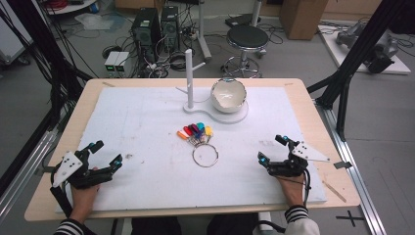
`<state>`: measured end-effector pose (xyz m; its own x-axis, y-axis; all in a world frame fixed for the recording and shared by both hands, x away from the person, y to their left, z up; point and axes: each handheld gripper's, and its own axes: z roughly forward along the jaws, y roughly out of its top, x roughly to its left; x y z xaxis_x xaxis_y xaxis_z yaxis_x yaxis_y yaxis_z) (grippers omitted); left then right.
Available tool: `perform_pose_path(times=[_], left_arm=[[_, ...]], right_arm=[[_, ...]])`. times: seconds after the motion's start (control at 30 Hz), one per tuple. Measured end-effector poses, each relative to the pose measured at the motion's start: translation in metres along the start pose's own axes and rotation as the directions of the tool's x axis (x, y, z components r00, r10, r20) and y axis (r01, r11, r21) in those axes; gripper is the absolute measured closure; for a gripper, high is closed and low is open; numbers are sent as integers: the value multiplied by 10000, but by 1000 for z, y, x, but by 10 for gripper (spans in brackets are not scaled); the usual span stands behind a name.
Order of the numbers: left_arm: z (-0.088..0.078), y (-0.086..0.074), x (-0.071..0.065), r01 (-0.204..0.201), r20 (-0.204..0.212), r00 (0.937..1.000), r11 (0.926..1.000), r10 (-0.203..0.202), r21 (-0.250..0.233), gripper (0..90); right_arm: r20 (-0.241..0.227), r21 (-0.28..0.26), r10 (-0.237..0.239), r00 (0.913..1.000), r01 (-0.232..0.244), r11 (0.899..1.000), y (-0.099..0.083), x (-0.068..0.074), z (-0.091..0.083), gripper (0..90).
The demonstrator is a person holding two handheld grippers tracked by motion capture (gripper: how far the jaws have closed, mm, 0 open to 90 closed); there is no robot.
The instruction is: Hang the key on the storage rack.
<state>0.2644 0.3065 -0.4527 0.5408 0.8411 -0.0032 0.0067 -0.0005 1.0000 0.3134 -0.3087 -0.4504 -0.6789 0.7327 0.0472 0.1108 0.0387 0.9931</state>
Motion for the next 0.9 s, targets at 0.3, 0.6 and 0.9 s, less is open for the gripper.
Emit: perform_pose_path(times=[0.3, 0.6, 0.9], left_arm=[[0, 0, 0, -15, 8, 10000, 10000, 15, -12, 137], [0, 0, 0, -20, 10, 10000, 10000, 20, -6, 137], [0, 0, 0, 7, 10, 10000, 10000, -7, 19, 137]], right_arm=[[-66, 26, 170, 9998, -170, 9999, 0, 0, -1, 10], [-82, -122, 431, 9990, -432, 9990, 0, -3, -2, 10], [-412, 126, 468, 9981, -463, 9988, 24, -1, 3, 10]])
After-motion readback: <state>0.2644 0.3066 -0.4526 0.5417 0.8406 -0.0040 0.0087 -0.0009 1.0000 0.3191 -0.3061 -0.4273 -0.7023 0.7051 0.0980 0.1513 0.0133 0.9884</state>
